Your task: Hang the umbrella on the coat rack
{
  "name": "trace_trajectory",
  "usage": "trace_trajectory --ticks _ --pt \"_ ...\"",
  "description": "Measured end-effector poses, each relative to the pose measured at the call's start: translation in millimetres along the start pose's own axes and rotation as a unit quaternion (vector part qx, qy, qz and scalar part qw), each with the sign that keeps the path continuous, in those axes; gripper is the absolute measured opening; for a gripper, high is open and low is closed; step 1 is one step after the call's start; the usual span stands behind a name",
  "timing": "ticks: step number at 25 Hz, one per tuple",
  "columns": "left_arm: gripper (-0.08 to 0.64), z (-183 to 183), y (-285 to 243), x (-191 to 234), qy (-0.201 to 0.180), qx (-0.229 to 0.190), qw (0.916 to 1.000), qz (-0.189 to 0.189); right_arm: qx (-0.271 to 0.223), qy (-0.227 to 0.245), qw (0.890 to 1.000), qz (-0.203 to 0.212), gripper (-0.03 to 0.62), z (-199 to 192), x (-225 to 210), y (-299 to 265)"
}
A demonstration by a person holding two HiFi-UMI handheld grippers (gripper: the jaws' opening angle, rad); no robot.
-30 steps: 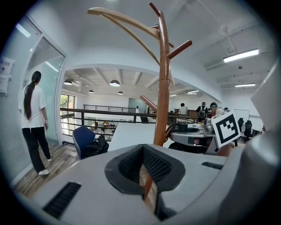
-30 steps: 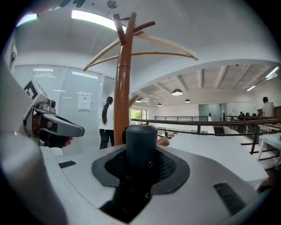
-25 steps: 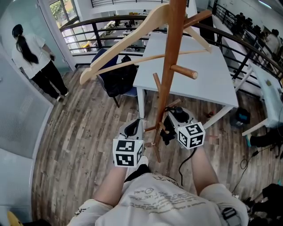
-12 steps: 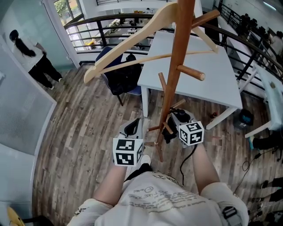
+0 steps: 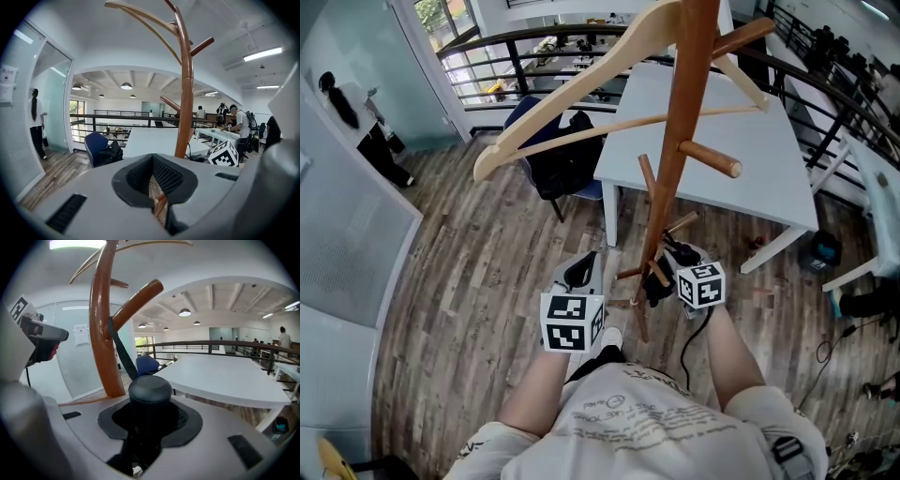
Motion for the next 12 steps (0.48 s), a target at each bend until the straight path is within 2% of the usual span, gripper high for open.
trace_trajectory --ticks 5,12 --pt "0.005 -2 -6 3 -0.002 0.008 1.0 0.0 0.005 -0.006 1.0 0.01 0.133 -26 1 -7" --pt "0.005 -5 -11 2 -0.005 0.012 0.9999 -0.004 -0.014 -0.007 0.999 0.032 0.138 -35 20 -17"
Point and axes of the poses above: the fingertips, and each gripper's own axes: y backward along the fingers, x to its left, z out of its top, the point moved 6 cm from there along y, backward along the fingers, and after that the axes turned 8 degrees about -x, right-handed, at the moved point
